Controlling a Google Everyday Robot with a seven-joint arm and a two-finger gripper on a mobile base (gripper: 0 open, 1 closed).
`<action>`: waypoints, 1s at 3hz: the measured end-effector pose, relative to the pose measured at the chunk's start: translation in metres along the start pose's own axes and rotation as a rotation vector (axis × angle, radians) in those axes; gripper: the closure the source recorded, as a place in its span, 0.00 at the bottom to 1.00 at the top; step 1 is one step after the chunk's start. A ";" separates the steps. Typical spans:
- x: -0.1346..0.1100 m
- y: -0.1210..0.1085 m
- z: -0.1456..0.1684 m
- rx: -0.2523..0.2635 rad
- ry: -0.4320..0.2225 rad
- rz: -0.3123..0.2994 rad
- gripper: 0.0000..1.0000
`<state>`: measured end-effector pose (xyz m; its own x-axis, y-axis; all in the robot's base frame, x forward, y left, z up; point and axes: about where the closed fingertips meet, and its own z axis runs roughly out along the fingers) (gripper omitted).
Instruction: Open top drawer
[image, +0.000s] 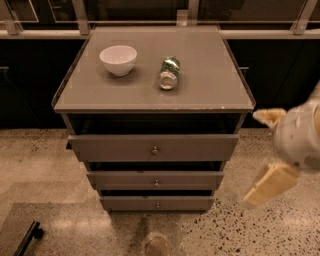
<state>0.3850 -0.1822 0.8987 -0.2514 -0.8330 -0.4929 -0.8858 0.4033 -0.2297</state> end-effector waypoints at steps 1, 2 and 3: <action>0.014 0.038 0.074 -0.077 -0.141 0.137 0.00; 0.025 0.052 0.151 -0.130 -0.242 0.253 0.19; 0.030 0.034 0.163 -0.077 -0.258 0.281 0.42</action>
Offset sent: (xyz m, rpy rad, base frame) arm 0.0891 0.0617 -0.2313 0.5117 -0.0387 -0.2789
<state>0.4103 -0.1318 0.7396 -0.3906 -0.5676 -0.7247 -0.8254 0.5646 0.0027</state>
